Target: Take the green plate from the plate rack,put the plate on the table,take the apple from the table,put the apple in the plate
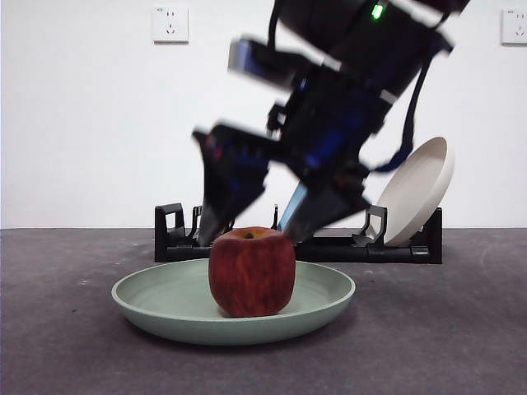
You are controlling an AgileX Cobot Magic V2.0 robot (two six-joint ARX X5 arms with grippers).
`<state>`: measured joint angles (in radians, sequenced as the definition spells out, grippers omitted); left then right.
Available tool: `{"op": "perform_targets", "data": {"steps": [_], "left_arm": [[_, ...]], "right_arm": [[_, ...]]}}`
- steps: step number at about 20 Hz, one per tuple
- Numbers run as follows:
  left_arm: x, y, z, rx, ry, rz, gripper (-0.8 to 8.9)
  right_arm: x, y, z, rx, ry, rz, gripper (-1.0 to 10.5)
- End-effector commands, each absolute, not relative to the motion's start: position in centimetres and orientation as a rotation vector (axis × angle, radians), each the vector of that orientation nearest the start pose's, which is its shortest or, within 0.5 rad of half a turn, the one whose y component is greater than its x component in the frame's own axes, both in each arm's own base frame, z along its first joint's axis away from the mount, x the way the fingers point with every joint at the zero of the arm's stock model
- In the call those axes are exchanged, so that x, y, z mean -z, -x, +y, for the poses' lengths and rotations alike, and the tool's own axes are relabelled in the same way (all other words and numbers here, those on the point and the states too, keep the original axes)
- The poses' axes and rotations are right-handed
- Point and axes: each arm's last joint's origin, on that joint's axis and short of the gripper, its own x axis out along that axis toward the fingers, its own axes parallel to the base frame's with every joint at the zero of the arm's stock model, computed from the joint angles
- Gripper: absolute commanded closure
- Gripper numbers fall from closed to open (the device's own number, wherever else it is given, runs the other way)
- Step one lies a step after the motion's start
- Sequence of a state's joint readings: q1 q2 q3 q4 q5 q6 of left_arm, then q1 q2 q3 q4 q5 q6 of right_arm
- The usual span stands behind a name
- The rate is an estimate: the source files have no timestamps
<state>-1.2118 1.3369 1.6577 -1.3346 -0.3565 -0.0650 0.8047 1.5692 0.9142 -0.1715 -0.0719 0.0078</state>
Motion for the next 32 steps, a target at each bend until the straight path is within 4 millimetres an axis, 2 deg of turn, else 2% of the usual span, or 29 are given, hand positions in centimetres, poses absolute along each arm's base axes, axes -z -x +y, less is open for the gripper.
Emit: {"op": "perform_targets", "data": {"steps": [1,3,6,8,12,13,15,16,32], "left_arm": [[-41.3,-8.7,-20.3,0.736,-0.684,0.783,5.0],[-41.3,-8.7,-20.3,0.736,-0.682,0.783,5.0],[-41.3,-8.7,-20.3,0.736,-0.68,0.785,5.0],[-41.3,-8.7,-20.3,0.737,-0.68,0.786,5.0],[-41.3,-8.6,-20.3,0.787,-0.662,0.812,5.15],[-41.3,-8.5,-20.4,0.812,-0.653,0.825,5.82],[-41.2,-8.4,-20.4,0.836,-0.645,0.839,7.86],[-41.2,-8.4,-20.4,0.84,-0.645,0.843,8.37],[-41.3,-8.3,-20.6,0.896,-0.615,0.853,8.16]], "right_arm": [[-21.5,-20.6,21.8,-0.824,0.29,0.785,3.1],[-23.8,-18.9,20.1,-0.825,0.294,0.799,3.2],[-27.0,-15.4,16.5,-0.848,0.297,0.85,3.2],[-28.5,-13.2,14.4,-0.875,0.284,0.875,3.5],[-30.1,-9.6,11.0,-0.927,0.23,0.912,5.8],[-30.3,-9.1,10.4,-0.931,0.221,0.92,6.7],[-30.4,-8.3,9.8,-0.973,0.204,0.94,9.3],[-30.4,-8.2,9.7,-0.99,0.198,0.949,9.7],[-30.4,-8.0,9.6,-1.004,0.186,0.972,9.5]]}}
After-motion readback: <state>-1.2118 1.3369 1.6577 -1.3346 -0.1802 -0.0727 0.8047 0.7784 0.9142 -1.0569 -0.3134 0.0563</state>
